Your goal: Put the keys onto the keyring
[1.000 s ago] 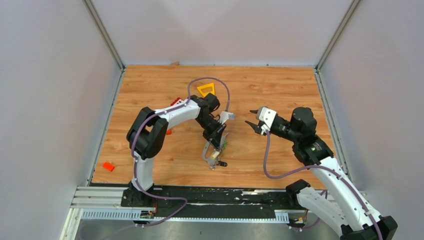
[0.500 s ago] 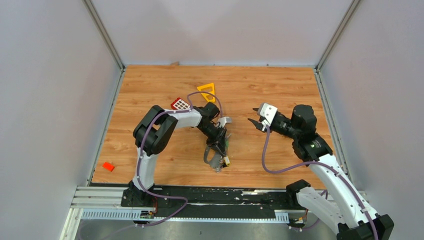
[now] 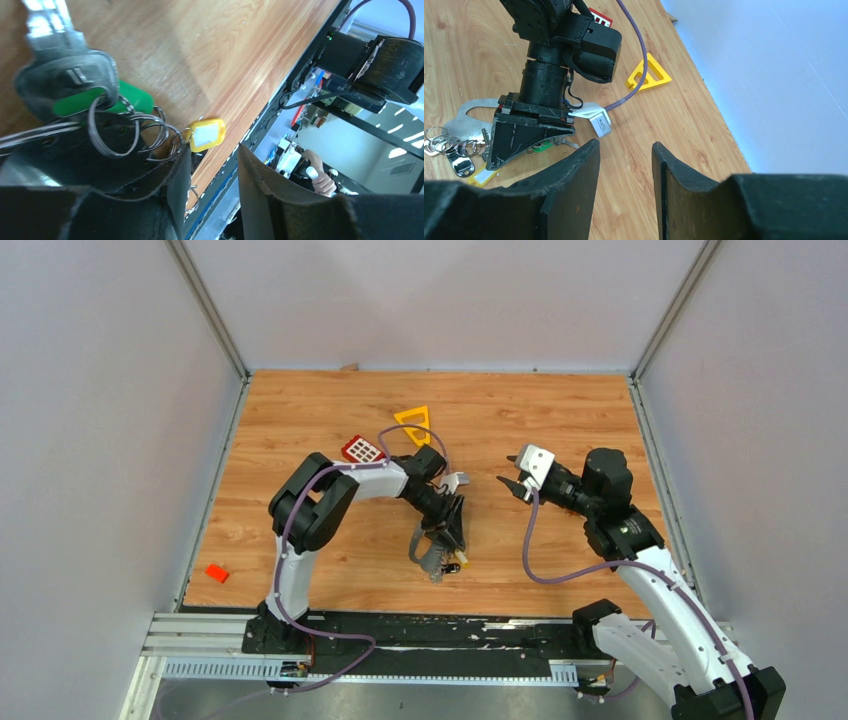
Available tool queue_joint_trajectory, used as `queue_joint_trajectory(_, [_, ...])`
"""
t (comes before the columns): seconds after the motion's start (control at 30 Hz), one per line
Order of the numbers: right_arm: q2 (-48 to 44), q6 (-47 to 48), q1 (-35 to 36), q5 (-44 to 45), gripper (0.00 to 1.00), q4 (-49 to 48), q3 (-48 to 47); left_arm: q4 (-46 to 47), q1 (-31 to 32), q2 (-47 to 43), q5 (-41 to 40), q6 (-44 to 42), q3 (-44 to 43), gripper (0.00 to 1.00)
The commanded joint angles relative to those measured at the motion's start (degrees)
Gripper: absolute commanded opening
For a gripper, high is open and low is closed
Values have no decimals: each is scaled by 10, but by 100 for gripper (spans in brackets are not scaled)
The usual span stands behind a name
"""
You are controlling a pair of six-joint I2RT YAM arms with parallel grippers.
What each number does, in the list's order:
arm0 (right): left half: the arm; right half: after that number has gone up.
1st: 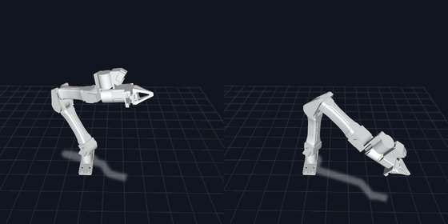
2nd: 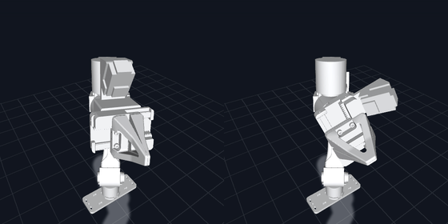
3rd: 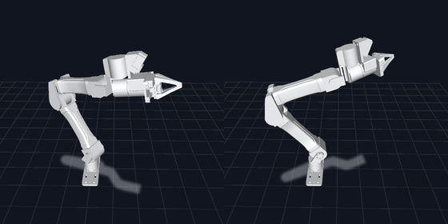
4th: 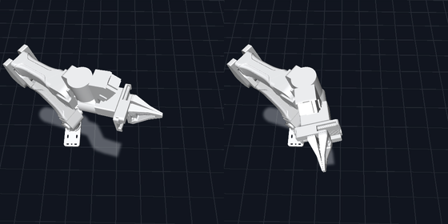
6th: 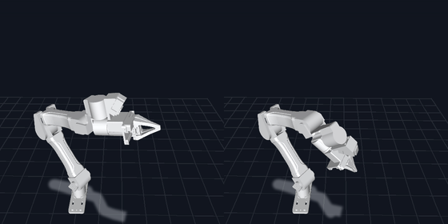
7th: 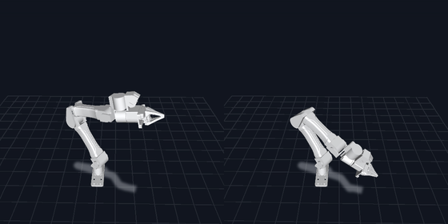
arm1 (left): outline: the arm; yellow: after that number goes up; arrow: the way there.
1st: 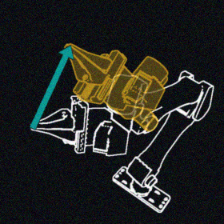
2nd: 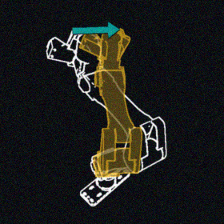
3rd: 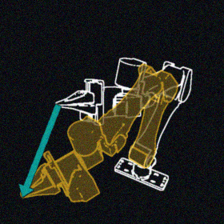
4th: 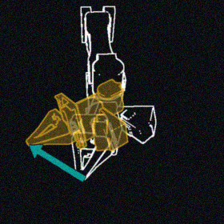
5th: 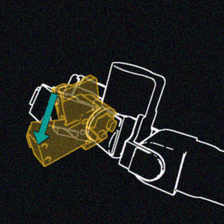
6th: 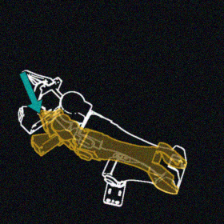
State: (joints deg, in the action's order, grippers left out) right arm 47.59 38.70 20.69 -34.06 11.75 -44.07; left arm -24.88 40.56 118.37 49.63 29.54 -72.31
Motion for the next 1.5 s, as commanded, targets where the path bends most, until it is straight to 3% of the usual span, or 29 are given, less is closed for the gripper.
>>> queue_joint_trajectory(0.0, [-3, -3, -3, -11, 43, -13, -1, 11, 8, -26, 6, -21, -20, 49])
queue_joint_trajectory(0.3, [-11, -3, -3, -15, 43, -15, 1, -31, 8, -89, -7, -123, -46, 67])
queue_joint_trajectory(0.57, [-11, -4, -3, -22, 43, -15, 1, -94, 8, -139, -93, -239, -34, 71])
queue_joint_trajectory(0.93, [-8, -6, -3, -31, 44, -12, 0, -134, 8, -118, -182, -304, -15, 63])
queue_joint_trajectory(1.47, [-4, -6, -3, -35, 44, -12, 2, -123, 9, -77, -123, -280, 4, 50])
